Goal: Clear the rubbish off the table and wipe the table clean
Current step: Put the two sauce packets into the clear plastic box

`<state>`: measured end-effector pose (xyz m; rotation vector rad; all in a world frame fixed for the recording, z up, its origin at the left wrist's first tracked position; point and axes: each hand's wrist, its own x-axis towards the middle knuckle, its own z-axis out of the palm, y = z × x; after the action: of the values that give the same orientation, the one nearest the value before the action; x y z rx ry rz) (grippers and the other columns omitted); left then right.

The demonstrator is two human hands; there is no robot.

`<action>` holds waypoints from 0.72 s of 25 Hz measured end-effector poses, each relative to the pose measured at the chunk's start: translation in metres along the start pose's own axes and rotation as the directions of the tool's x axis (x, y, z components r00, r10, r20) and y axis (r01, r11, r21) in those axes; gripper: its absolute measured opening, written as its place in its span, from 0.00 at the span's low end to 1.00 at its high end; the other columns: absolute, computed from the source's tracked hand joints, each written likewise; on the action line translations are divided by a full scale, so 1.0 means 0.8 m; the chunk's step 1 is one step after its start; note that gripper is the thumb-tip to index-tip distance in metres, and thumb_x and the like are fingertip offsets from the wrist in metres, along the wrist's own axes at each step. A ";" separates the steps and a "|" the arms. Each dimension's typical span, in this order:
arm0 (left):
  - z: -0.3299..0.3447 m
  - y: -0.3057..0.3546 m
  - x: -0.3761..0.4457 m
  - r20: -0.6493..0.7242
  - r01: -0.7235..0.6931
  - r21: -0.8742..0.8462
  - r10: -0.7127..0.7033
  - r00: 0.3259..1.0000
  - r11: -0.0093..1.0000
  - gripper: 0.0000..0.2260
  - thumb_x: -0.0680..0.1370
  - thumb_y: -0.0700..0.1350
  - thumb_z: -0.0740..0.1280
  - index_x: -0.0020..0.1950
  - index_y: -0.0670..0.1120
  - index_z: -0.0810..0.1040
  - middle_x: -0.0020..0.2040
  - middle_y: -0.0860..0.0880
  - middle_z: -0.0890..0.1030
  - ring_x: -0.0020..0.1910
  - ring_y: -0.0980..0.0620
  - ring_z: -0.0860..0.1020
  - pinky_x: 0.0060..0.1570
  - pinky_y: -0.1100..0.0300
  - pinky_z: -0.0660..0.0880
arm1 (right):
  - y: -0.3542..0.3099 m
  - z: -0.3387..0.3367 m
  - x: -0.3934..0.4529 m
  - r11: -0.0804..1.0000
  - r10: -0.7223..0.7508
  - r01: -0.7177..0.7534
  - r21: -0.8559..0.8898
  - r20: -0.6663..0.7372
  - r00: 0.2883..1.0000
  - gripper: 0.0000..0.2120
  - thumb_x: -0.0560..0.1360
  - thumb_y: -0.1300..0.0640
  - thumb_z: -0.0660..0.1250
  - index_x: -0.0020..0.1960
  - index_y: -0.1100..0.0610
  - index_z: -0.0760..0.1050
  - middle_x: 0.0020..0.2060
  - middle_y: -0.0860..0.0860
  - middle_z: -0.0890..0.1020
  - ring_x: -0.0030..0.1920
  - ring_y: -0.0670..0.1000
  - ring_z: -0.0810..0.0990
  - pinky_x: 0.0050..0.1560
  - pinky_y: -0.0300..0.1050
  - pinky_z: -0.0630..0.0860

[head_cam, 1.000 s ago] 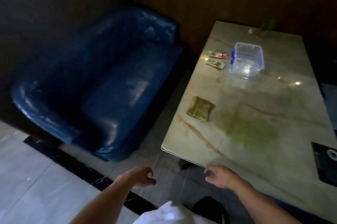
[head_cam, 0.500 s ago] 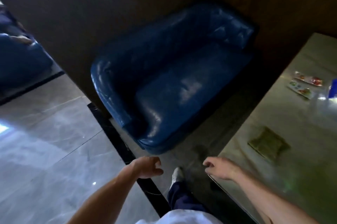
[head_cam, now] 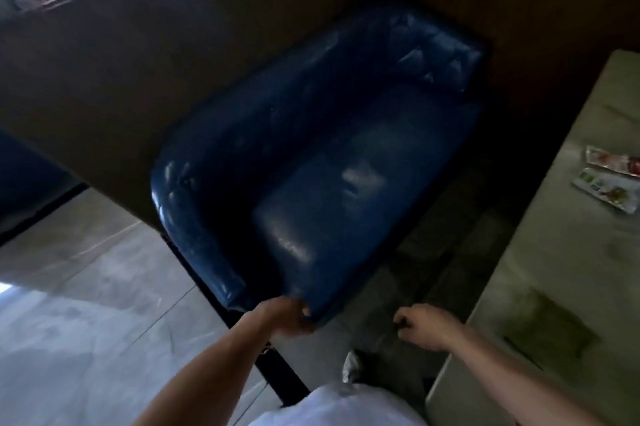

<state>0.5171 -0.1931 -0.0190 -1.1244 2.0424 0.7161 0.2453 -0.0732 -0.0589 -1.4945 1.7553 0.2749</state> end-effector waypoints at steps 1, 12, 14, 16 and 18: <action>-0.015 0.004 0.011 0.006 -0.015 0.016 0.015 1.000 1.000 0.18 0.75 0.57 0.62 0.60 0.50 0.77 0.62 0.46 0.79 0.61 0.44 0.77 0.60 0.53 0.72 | 0.005 -0.009 0.005 1.000 0.007 -0.007 0.022 -0.005 1.000 0.19 0.76 0.47 0.63 0.66 0.49 0.73 0.64 0.52 0.78 0.64 0.52 0.76 0.62 0.43 0.72; -0.157 0.097 0.141 0.100 -0.219 0.264 0.199 0.975 0.939 0.18 0.75 0.57 0.63 0.61 0.51 0.77 0.64 0.47 0.79 0.64 0.45 0.75 0.65 0.52 0.71 | 0.075 -0.062 0.025 0.915 0.247 -0.210 0.346 -0.067 0.967 0.20 0.77 0.46 0.61 0.68 0.48 0.71 0.66 0.51 0.76 0.65 0.53 0.75 0.61 0.44 0.72; -0.176 0.120 0.175 0.119 -0.257 0.284 0.232 0.965 0.924 0.17 0.75 0.56 0.64 0.60 0.50 0.78 0.62 0.46 0.80 0.62 0.46 0.77 0.64 0.54 0.72 | 0.090 -0.073 0.031 0.891 0.288 -0.241 0.385 -0.068 0.955 0.20 0.76 0.46 0.61 0.67 0.48 0.71 0.66 0.51 0.76 0.65 0.53 0.75 0.60 0.44 0.72; -0.197 0.144 0.211 0.160 -0.301 0.306 0.263 0.951 0.903 0.18 0.76 0.55 0.66 0.62 0.48 0.77 0.63 0.45 0.80 0.62 0.46 0.77 0.63 0.54 0.73 | 0.107 -0.089 0.041 0.868 0.322 -0.262 0.422 -0.077 0.943 0.20 0.76 0.46 0.61 0.67 0.48 0.71 0.66 0.50 0.76 0.65 0.53 0.75 0.61 0.44 0.72; -0.218 0.167 0.246 0.185 -0.340 0.349 0.292 0.938 0.873 0.19 0.76 0.57 0.65 0.63 0.49 0.76 0.64 0.46 0.80 0.63 0.46 0.76 0.64 0.55 0.72 | 0.120 -0.107 0.050 0.848 0.347 -0.280 0.451 -0.073 0.935 0.20 0.76 0.46 0.62 0.66 0.48 0.72 0.66 0.50 0.77 0.65 0.53 0.75 0.62 0.44 0.72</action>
<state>0.2719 -0.3542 -0.0475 -0.5165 2.1584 0.5002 0.1223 -0.1291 -0.0604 -0.9225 2.0228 -0.0734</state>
